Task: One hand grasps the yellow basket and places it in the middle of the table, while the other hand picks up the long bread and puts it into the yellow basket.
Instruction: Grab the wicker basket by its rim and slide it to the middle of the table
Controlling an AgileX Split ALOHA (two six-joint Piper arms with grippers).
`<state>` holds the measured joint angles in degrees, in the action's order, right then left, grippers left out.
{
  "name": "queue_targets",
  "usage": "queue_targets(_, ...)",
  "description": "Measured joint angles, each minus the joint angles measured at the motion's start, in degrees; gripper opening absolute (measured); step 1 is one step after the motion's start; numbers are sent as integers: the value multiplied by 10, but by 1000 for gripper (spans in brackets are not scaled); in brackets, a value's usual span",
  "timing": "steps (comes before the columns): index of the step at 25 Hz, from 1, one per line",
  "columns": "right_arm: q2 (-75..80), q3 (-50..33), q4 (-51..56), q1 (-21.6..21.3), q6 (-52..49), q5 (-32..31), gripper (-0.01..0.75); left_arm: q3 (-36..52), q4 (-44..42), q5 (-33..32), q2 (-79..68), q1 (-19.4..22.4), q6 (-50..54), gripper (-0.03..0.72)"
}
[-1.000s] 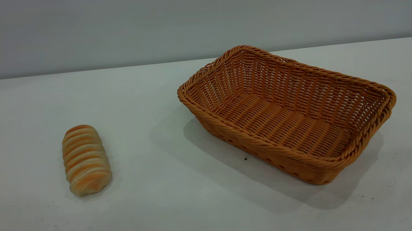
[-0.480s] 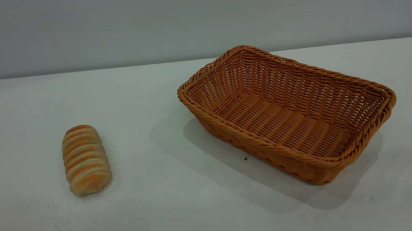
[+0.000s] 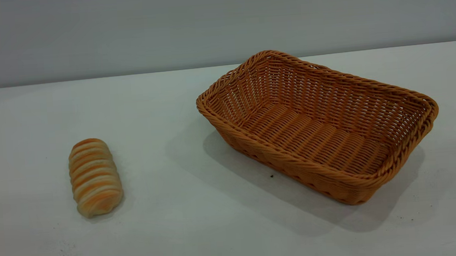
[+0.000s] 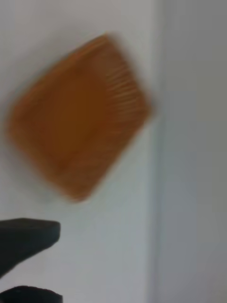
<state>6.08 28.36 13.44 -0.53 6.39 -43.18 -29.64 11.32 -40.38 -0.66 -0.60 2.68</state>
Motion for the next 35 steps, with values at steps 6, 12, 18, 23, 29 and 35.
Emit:
queue_targets(6, 133, 0, 84, 0, 33, 178, 326, 0, 172, 136, -130, 0, -162, 385)
queue_targets(12, 329, 0, 151, 0, 79, 313, 432, -9, 382, 256, -303, 0, -440, 383)
queue_targets(18, 512, 0, 161, 0, 94, 355, 460, -86, 513, 256, -504, 0, -691, 383)
queue_targets(23, 626, 0, 162, 0, 95, 369, 462, -167, 543, 248, -646, 0, -766, 383)
queue_targets(29, 695, 4, 162, 0, 95, 400, 491, -267, 544, 240, -777, 0, -784, 383)
queue_targets(35, 743, 50, 203, 0, 85, 392, 565, -358, 544, 237, -868, 0, -801, 383)
